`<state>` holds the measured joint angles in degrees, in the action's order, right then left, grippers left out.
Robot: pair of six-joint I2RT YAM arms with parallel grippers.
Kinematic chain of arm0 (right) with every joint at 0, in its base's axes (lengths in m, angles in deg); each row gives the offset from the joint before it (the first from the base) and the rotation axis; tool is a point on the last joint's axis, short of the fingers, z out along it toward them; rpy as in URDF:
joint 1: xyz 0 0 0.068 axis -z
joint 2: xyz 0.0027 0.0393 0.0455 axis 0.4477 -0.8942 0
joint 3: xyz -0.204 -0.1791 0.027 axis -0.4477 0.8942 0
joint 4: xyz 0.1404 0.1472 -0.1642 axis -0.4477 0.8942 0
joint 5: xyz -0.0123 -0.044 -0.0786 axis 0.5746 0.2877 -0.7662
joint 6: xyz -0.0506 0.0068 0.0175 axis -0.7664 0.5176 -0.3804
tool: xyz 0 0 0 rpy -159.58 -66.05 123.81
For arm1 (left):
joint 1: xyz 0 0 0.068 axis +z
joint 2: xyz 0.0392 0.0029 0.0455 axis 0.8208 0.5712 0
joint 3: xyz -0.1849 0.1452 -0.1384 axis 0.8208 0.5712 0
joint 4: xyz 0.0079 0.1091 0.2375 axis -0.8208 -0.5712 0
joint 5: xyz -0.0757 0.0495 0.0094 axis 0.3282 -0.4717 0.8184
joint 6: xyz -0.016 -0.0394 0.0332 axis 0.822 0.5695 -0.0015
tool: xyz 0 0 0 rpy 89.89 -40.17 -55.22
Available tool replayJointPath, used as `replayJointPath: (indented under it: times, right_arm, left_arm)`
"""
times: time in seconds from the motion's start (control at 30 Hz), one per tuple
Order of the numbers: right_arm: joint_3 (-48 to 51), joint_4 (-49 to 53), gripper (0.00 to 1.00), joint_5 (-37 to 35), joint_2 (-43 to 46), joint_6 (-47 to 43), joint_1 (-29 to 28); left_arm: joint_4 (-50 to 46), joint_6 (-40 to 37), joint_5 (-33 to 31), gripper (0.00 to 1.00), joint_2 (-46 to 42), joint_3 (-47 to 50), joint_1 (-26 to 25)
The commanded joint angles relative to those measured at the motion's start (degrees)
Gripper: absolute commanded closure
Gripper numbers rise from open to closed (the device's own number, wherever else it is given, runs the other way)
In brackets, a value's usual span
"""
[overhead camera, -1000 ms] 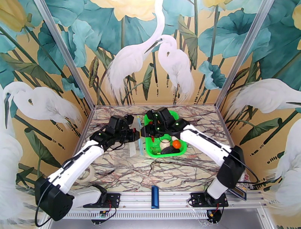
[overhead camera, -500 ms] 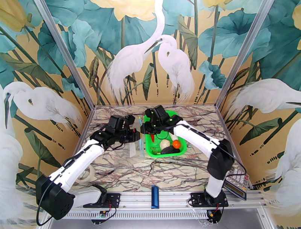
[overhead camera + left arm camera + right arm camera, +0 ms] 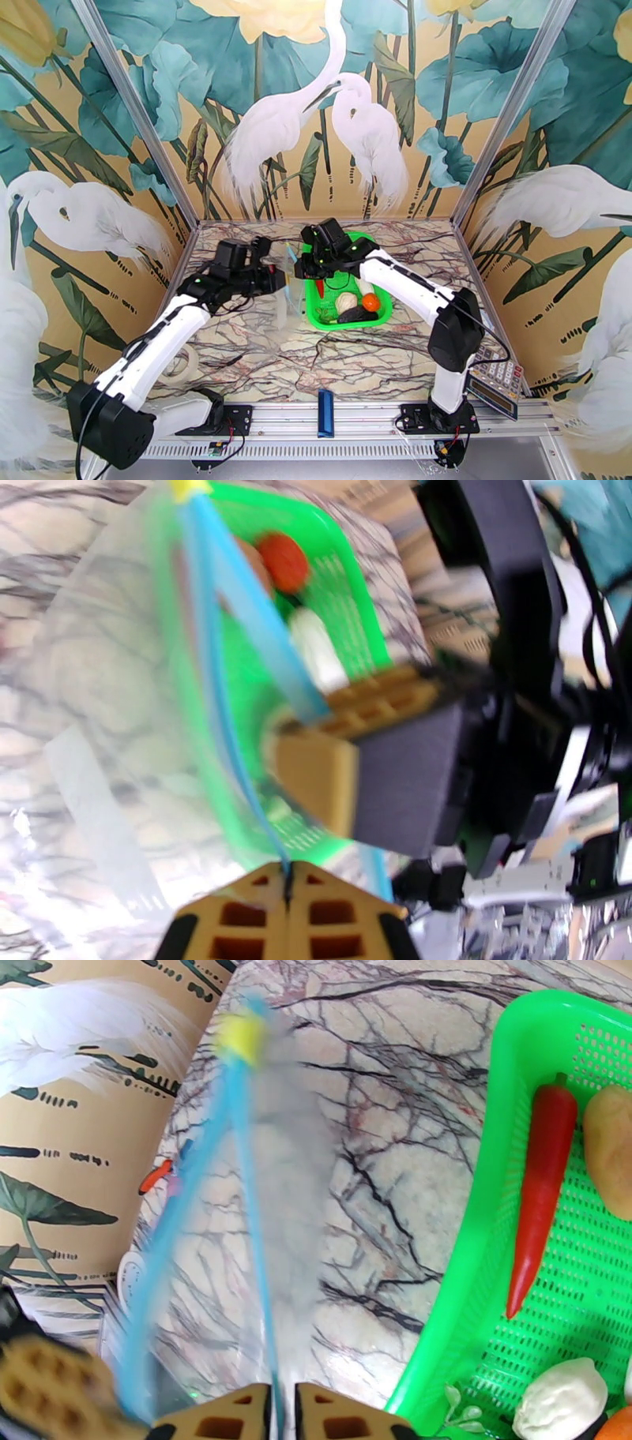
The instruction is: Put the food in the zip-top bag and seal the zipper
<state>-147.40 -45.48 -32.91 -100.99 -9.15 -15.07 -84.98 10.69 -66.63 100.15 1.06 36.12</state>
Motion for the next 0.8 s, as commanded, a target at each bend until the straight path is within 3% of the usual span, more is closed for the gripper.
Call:
replayJointPath:
  times: [0.0, 0.17, 0.27, 0.33, 0.5, 0.77]
  right_arm:
    - [-3.8, 3.1, 0.84, -3.3, 0.3, -3.7, -0.4]
    - [-11.7, 10.2, 0.85, -9.3, -3.9, -9.0, -0.4]
    - [-17.4, 14.8, 0.88, -12.4, -7.6, -11.4, -0.3]
    - [-20.3, 15.0, 0.85, -8.8, -9.3, -11.9, -0.4]
    - [-22.1, 10.3, 0.62, 0.0, -9.6, -8.3, 0.1]
    - [-21.9, 4.3, 0.57, 8.0, -8.6, -3.6, 1.5]
  left_arm:
    - [-3.7, -1.4, -11.6, 1.0, -1.1, -2.4, 0.9]
    - [-9.8, -6.4, -20.4, 1.0, 1.5, -9.5, 0.8]
    - [-13.7, -9.8, -21.9, 1.0, 4.0, -13.1, 0.8]
    - [-12.3, -10.0, -19.7, 1.0, 4.1, -13.3, 0.8]
    - [-9.8, -8.8, -15.3, 1.0, 4.8, -13.2, 0.8]
    - [2.2, -3.5, 1.3, 1.0, 5.1, -7.3, 0.5]
